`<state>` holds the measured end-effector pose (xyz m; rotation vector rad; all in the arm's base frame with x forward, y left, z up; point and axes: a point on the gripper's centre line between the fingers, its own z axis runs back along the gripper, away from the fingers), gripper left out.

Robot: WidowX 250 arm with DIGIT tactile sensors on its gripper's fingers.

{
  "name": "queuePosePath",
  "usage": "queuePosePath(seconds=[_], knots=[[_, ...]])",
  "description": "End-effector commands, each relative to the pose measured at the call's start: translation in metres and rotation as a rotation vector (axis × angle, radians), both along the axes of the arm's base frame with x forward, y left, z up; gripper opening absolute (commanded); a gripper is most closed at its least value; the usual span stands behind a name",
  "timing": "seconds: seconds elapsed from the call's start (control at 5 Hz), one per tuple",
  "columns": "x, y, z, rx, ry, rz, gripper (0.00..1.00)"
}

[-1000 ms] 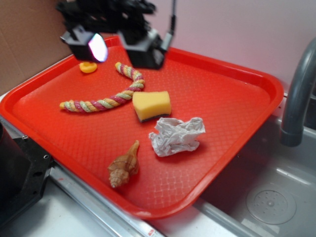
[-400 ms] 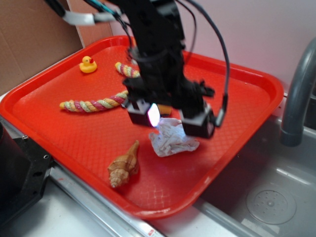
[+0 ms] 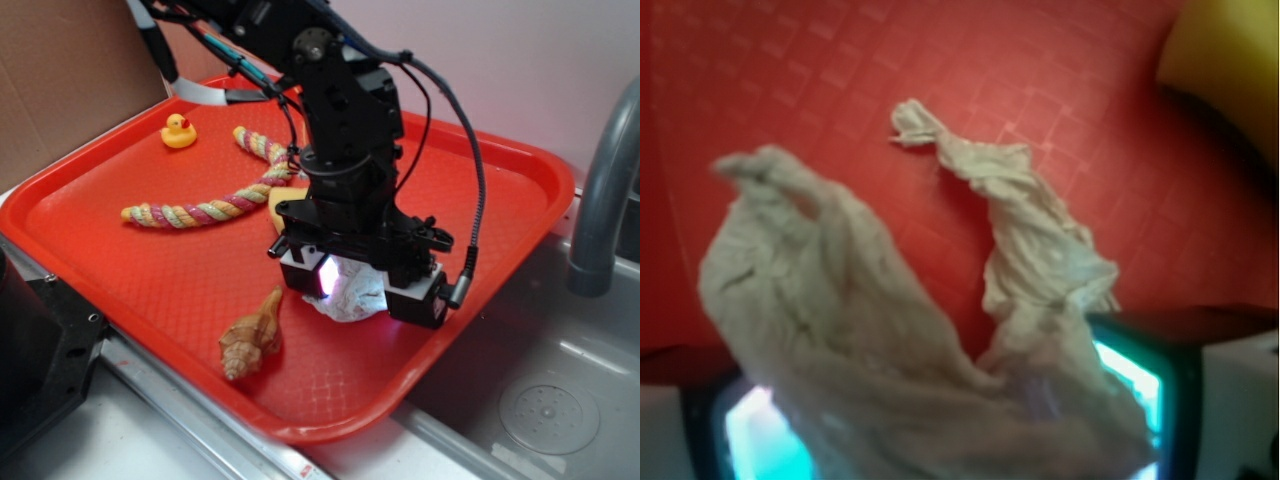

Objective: Grab the white paper.

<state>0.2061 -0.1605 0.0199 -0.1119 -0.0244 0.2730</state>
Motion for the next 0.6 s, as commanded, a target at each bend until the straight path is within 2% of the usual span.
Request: queuePosePath(seconds=[0.0,0.4], knots=[[0.004,0.004,-0.003,0.015,-0.037,0.034,0.00],[0.001,0.022,0.030,-0.017,-0.054,0.113,0.00]])
